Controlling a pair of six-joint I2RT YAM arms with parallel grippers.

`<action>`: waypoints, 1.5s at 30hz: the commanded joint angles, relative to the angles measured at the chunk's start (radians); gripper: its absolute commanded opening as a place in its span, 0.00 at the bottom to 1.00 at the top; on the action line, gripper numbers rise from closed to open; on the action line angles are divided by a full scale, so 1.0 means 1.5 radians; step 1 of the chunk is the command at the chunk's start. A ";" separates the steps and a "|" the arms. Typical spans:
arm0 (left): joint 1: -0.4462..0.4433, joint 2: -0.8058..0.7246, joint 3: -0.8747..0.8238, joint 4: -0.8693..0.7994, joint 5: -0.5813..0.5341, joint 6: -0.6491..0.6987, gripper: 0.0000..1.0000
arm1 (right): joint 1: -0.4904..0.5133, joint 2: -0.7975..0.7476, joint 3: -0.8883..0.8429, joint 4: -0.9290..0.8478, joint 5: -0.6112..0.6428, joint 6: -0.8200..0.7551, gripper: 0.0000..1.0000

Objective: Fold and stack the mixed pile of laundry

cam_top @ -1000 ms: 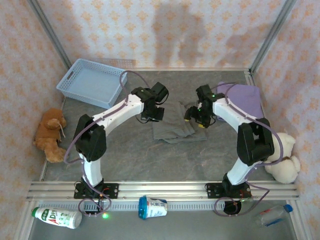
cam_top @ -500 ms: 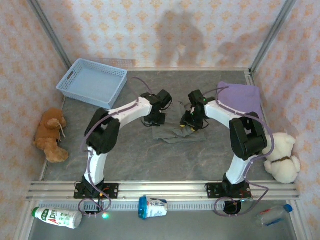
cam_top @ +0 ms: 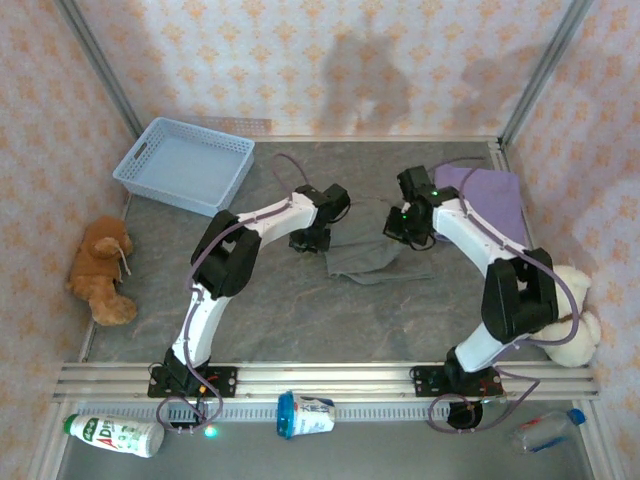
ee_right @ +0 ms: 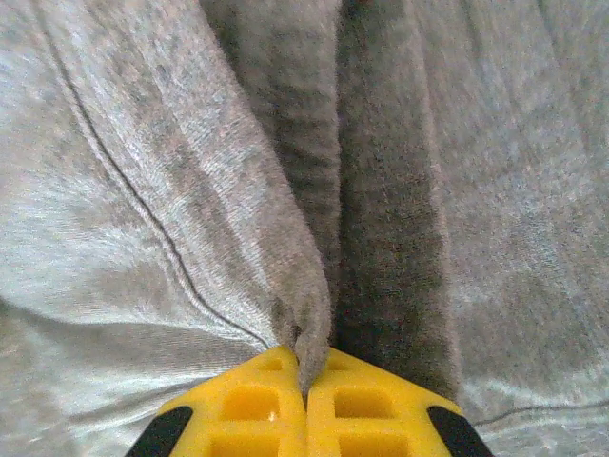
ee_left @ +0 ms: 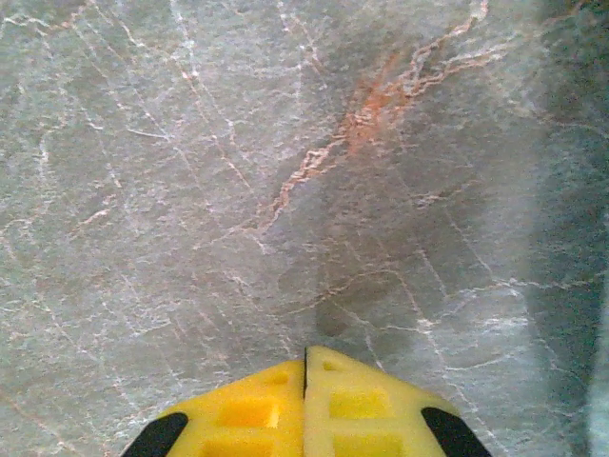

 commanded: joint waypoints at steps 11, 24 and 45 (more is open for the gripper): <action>0.001 -0.181 -0.103 0.024 0.019 -0.017 0.12 | 0.060 0.152 0.038 0.086 -0.088 0.128 0.00; 0.000 -0.322 -0.327 0.295 0.096 -0.163 0.00 | 0.088 0.185 0.165 0.133 -0.118 0.290 0.00; -0.006 -0.146 -0.238 0.354 0.057 -0.215 0.00 | 0.069 0.054 0.099 0.176 -0.064 0.368 0.00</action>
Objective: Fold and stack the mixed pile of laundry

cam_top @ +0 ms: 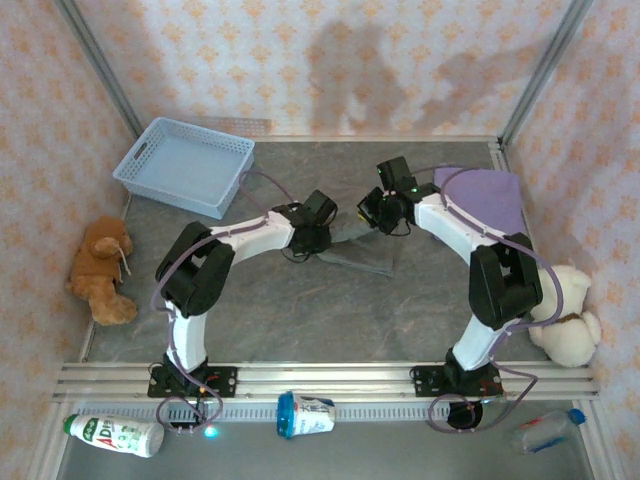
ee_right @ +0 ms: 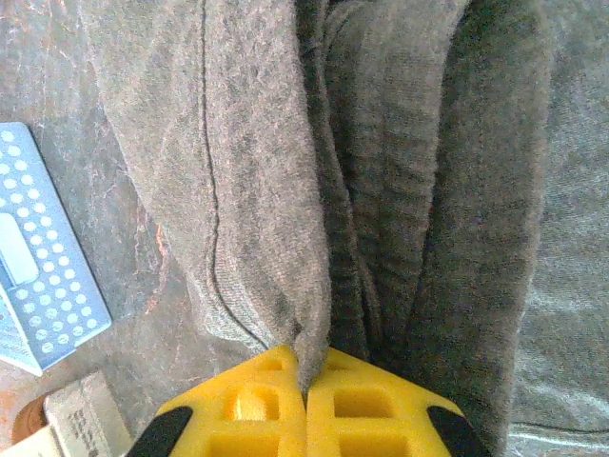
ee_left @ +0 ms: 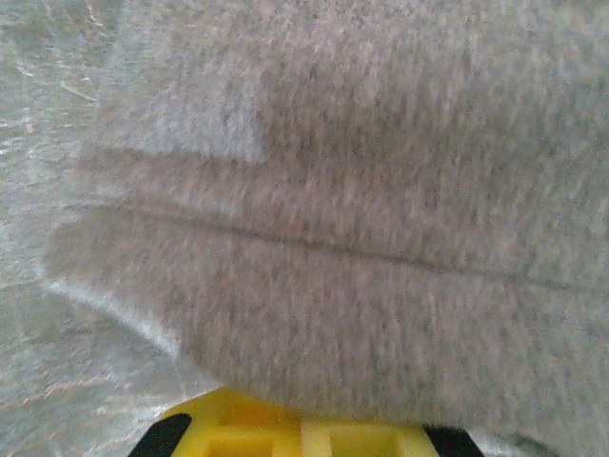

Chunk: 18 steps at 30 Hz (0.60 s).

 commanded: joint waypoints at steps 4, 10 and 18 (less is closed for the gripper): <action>0.003 0.062 0.050 -0.087 -0.115 -0.012 0.00 | -0.010 -0.031 -0.001 -0.013 0.037 0.004 0.00; 0.030 0.075 0.012 -0.077 -0.083 -0.037 0.00 | -0.021 -0.094 -0.031 -0.112 0.074 -0.032 0.00; 0.030 0.080 0.031 -0.087 -0.078 -0.041 0.00 | 0.033 -0.131 -0.197 -0.054 0.054 0.039 0.00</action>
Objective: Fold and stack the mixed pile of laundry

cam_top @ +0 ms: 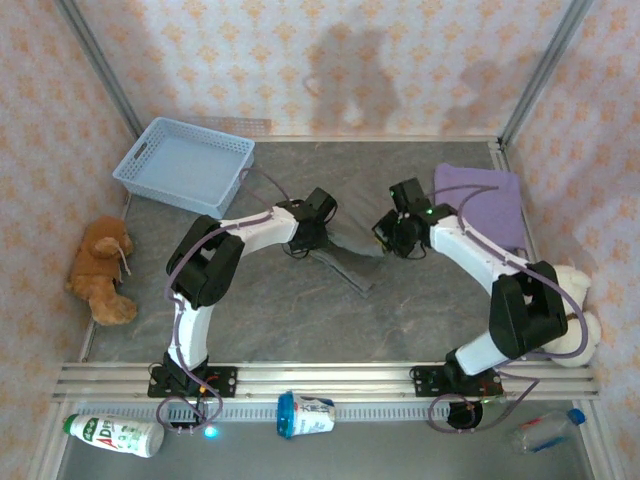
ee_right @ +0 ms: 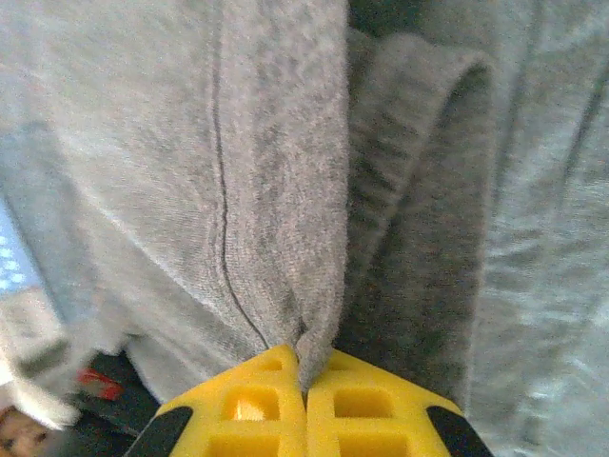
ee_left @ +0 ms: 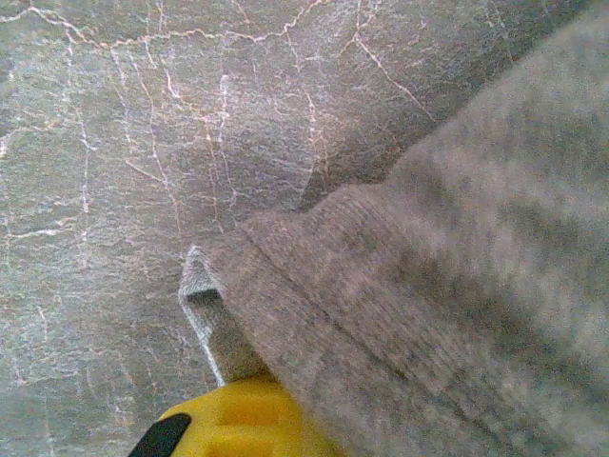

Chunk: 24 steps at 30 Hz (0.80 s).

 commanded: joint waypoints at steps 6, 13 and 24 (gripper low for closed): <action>0.008 0.047 0.014 -0.078 -0.033 -0.014 0.00 | 0.073 0.083 -0.005 -0.062 -0.026 -0.005 0.05; 0.012 0.041 0.038 -0.104 -0.047 0.013 0.00 | 0.053 0.033 0.068 -0.185 0.039 -0.094 0.54; 0.036 -0.053 0.107 -0.248 0.003 0.231 0.17 | -0.118 0.075 0.159 -0.182 0.052 -0.235 0.61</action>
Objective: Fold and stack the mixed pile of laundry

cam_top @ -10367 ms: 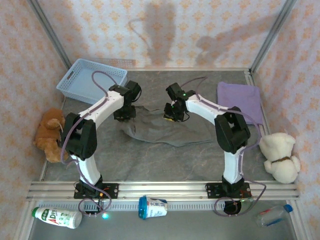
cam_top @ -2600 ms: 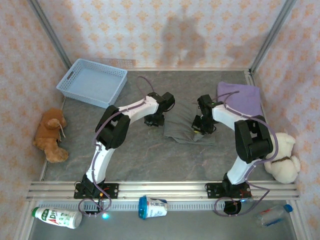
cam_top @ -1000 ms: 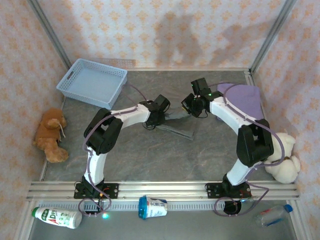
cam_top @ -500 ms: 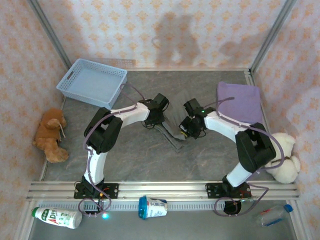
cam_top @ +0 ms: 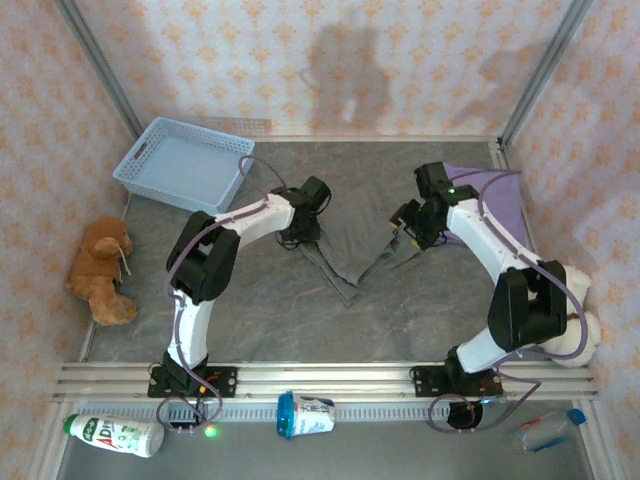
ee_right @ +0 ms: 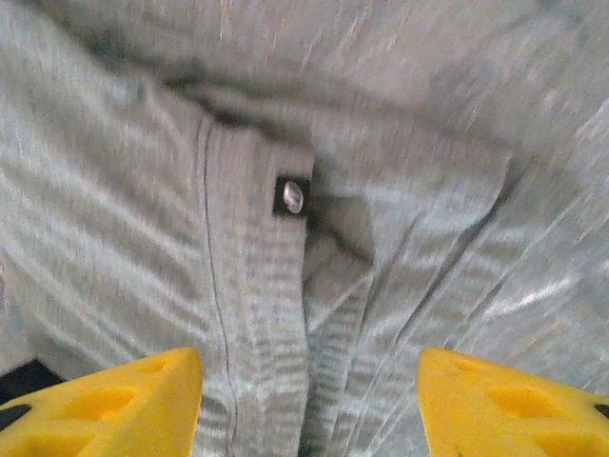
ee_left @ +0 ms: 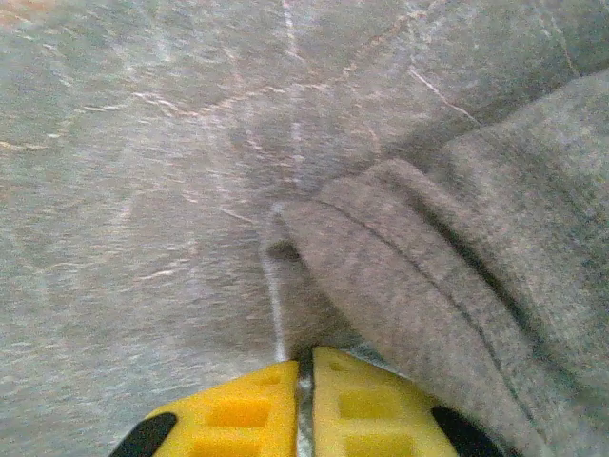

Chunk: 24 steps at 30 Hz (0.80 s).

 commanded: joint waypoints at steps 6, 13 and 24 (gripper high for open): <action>-0.001 -0.147 -0.011 -0.076 0.103 0.050 0.28 | 0.000 0.112 0.032 0.063 -0.025 -0.059 0.64; -0.001 -0.036 0.084 0.027 0.145 -0.010 0.27 | 0.006 0.151 -0.019 0.166 -0.059 -0.014 0.61; 0.000 0.130 0.119 -0.025 0.071 -0.054 0.22 | 0.012 0.028 -0.012 0.041 -0.005 0.026 0.00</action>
